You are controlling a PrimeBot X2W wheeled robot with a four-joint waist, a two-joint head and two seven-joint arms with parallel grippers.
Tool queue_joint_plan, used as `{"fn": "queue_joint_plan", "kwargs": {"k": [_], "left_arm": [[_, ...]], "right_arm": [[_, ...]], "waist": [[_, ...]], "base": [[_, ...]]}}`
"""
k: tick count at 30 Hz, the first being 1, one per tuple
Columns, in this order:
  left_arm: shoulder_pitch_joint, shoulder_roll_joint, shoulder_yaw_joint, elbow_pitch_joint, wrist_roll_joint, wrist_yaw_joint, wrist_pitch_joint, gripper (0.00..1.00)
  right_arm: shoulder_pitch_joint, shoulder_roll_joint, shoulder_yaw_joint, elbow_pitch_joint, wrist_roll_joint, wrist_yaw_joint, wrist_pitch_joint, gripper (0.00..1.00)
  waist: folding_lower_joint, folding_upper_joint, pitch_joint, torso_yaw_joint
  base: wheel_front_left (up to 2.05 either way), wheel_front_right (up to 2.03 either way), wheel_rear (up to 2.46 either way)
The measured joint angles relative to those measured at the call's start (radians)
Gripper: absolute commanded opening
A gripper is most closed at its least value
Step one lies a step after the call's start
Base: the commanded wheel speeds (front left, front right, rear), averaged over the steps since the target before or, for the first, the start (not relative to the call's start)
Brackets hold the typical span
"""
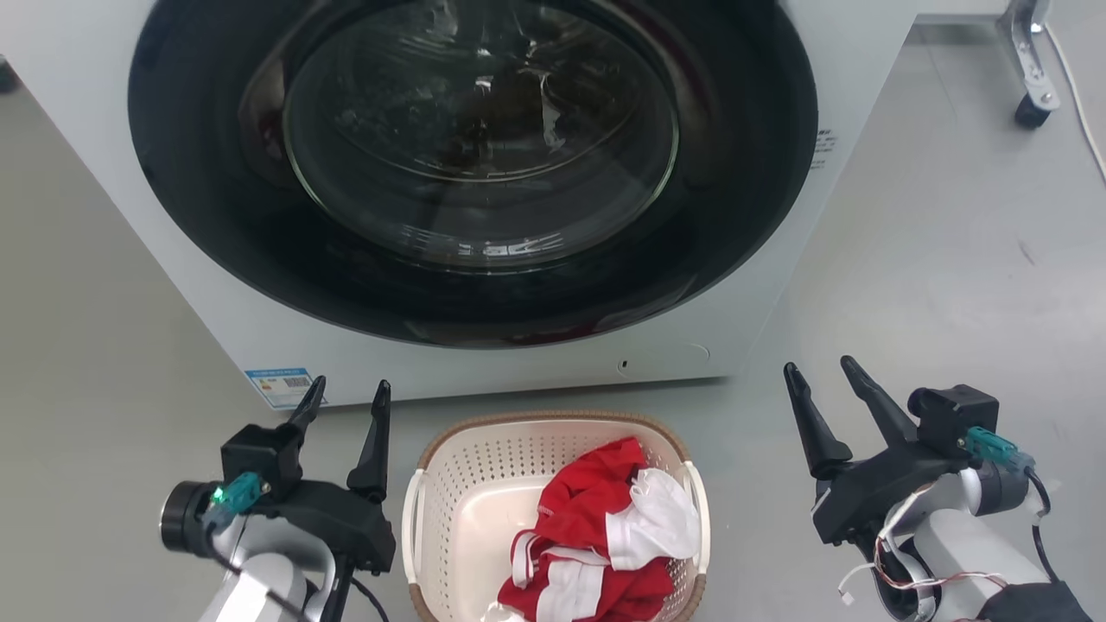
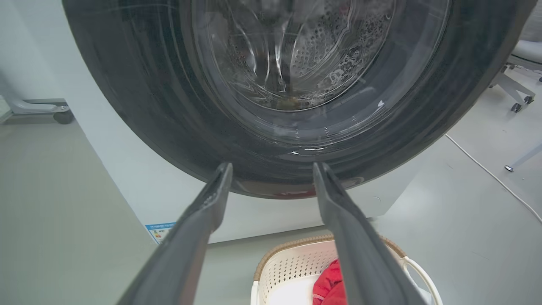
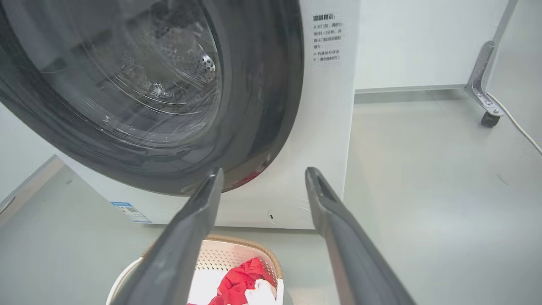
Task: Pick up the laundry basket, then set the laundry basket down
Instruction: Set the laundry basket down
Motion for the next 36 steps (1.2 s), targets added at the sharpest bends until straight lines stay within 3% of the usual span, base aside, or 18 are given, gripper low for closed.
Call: {"fn": "queue_joint_plan", "kwargs": {"k": [8,16,25,36], "left_arm": [[0.136,0.034,0.017,-0.230,0.051,0.052,0.000,1.00],[0.258,0.066,0.033,-0.408,0.080,0.082,0.000,1.00],[0.354,0.078,0.067,-0.529,0.104,0.106,0.000,1.00],[0.415,0.076,0.114,-0.560,0.104,0.115,0.054,1.00]], "right_arm": [[0.094,-0.036,-0.046,-0.172,-0.058,-0.067,0.000,1.00],[0.184,-0.065,-0.086,-0.323,-0.095,-0.100,0.000,1.00],[0.284,-0.088,-0.138,-0.436,-0.136,-0.119,-0.003,1.00],[0.371,-0.090,-0.188,-0.491,-0.146,-0.127,-0.003,1.00]], "waist": [[0.0000,0.0000,-0.061,0.000],[0.0001,0.0000,-0.111,-0.004],[0.0001,0.0001,-0.127,-0.013],[0.0001,0.0001,-0.127,-0.014]], "base": [[0.00,0.00,0.00],[0.00,0.00,0.00],[0.00,0.00,0.00],[0.00,0.00,0.00]]}}
